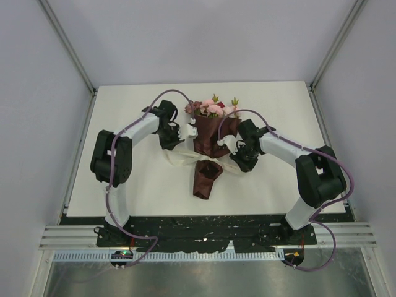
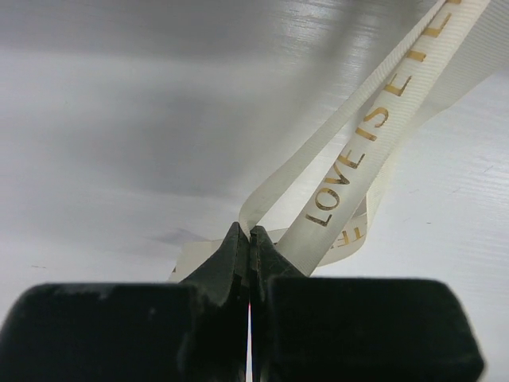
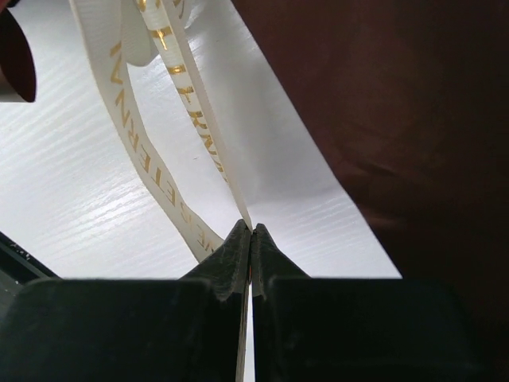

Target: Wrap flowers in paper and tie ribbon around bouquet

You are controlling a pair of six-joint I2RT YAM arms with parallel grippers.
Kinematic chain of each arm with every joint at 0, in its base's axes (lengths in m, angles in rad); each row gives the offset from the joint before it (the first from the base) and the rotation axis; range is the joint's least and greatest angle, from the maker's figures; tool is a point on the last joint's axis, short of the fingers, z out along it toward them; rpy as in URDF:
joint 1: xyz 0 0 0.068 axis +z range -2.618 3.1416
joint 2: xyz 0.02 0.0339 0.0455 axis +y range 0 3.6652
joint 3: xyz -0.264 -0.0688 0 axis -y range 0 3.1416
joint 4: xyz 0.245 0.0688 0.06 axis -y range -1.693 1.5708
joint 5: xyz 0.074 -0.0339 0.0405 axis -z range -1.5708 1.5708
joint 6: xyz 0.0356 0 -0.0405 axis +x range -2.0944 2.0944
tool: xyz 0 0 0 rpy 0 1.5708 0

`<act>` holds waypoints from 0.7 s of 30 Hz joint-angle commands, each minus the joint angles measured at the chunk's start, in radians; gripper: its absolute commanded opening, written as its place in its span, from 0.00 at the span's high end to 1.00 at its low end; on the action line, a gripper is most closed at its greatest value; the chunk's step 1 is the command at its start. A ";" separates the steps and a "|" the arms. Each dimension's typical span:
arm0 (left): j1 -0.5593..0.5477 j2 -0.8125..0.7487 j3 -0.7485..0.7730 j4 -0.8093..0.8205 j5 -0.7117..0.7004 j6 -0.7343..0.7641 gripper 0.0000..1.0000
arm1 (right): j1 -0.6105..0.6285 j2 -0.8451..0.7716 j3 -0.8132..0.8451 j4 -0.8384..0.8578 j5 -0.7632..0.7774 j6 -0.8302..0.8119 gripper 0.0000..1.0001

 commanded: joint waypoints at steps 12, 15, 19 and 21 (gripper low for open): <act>0.077 -0.018 0.063 -0.005 -0.101 0.038 1.00 | -0.050 -0.005 -0.045 -0.007 0.145 -0.050 0.95; 0.063 -0.019 0.124 -0.033 -0.049 -0.043 1.00 | -0.056 0.027 0.061 -0.007 0.141 -0.030 0.95; 0.024 -0.013 0.224 -0.096 0.041 -0.179 1.00 | -0.085 0.086 0.211 -0.013 0.136 -0.019 0.95; 0.010 -0.015 0.244 -0.101 0.071 -0.244 1.00 | -0.110 0.106 0.285 -0.036 0.089 -0.033 0.95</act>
